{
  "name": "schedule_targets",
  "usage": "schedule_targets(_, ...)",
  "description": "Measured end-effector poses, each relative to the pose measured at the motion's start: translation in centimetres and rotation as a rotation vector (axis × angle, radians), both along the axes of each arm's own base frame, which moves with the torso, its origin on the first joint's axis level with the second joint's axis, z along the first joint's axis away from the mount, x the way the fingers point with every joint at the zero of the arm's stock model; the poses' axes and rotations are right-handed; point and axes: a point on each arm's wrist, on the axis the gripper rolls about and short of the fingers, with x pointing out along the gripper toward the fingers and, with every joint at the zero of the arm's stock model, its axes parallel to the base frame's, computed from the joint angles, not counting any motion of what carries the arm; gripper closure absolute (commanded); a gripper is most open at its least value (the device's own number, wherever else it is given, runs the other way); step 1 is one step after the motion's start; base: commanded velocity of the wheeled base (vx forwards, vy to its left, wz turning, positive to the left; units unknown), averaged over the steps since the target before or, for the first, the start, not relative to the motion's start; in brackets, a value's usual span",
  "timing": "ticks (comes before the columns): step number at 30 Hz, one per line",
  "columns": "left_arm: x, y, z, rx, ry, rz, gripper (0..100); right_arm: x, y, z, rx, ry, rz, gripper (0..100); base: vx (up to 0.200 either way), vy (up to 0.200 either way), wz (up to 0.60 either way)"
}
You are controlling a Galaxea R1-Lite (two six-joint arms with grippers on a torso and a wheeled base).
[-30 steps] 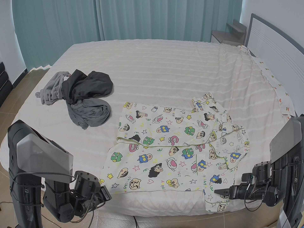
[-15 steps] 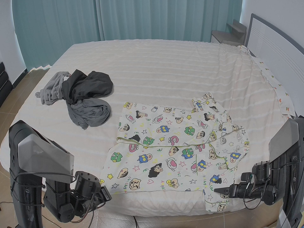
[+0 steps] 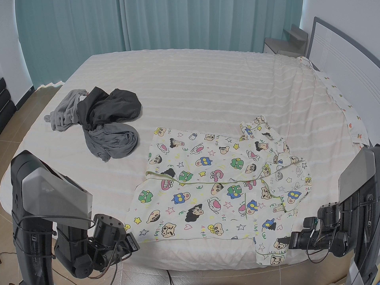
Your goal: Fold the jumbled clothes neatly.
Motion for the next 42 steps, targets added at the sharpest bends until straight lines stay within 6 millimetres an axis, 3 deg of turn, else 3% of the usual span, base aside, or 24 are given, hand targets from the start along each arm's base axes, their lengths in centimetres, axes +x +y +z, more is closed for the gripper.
schedule_targets(10,-0.2,0.0,0.6,-0.009,-0.017,-0.004,100,0.0,-0.5,0.8,0.011,-0.016,-0.018,100,0.000,0.000,0.00)
schedule_targets(42,-2.9,0.2,0.5,0.024,0.061,-0.047,100,-3.7,-0.6,3.6,-0.040,0.207,0.043,100,0.000,0.000,0.00)
